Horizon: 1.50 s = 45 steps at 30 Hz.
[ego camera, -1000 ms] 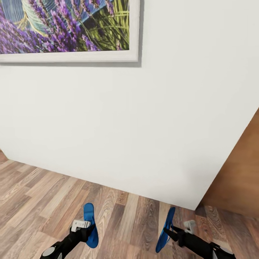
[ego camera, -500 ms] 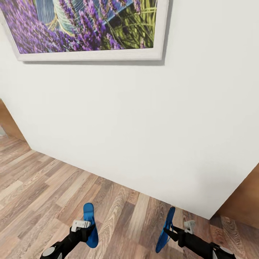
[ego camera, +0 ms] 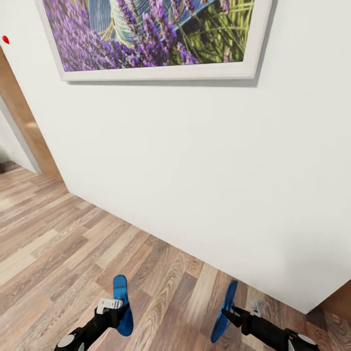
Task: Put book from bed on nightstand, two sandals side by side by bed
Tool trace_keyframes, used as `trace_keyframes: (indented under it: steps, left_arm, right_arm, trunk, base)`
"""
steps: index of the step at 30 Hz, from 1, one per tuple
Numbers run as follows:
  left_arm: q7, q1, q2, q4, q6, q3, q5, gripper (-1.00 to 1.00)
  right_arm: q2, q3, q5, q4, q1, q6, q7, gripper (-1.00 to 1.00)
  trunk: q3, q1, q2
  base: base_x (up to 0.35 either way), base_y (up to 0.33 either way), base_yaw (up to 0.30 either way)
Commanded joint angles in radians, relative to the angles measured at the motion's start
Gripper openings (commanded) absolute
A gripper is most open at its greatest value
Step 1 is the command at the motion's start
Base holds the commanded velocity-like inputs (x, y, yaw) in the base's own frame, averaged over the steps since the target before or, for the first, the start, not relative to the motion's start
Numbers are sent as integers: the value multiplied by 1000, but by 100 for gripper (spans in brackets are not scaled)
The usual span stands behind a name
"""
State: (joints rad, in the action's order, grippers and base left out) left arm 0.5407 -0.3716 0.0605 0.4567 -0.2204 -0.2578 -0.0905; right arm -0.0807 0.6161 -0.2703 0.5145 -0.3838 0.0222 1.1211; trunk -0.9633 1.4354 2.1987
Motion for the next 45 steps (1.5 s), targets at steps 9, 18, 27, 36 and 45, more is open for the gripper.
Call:
trace_keyframes:
  steps: [9,18,27,36,45]
  left_arm:
    - [5,-1,-2,-1,-5,-7,-9,-100]
    - [5,-1,-2,-1,-5,-7,-9,-100]
    - [5,-1,-2,-2,-5,-7,-9,-100]
    - [5,-1,-2,-14,-5,-6,-9,-100]
    - [5,-1,-2,-15,-6,-6,-9,-100]
  right_arm:
    - [1,7,-9,1,-1,2,-17,-100]
    - [1,7,-9,1,-1,2,-18,-100]
    - [1,7,-9,1,-1,2,-18,-100]
    - [1,7,-9,1,-1,2,-18,-100]
    - [1,7,-9,1,-1,2,-18,-100]
  trunk:
    - [-6,0,0]
    - [-11,0,0]
    - [-16,0,0]
    - [-22,0,0]
    - [-27,0,0]
  base:
    - [0,0,269]
    - [0,0,270]
    - [0,0,270]
    - [0,0,270]
    - [0,0,269]
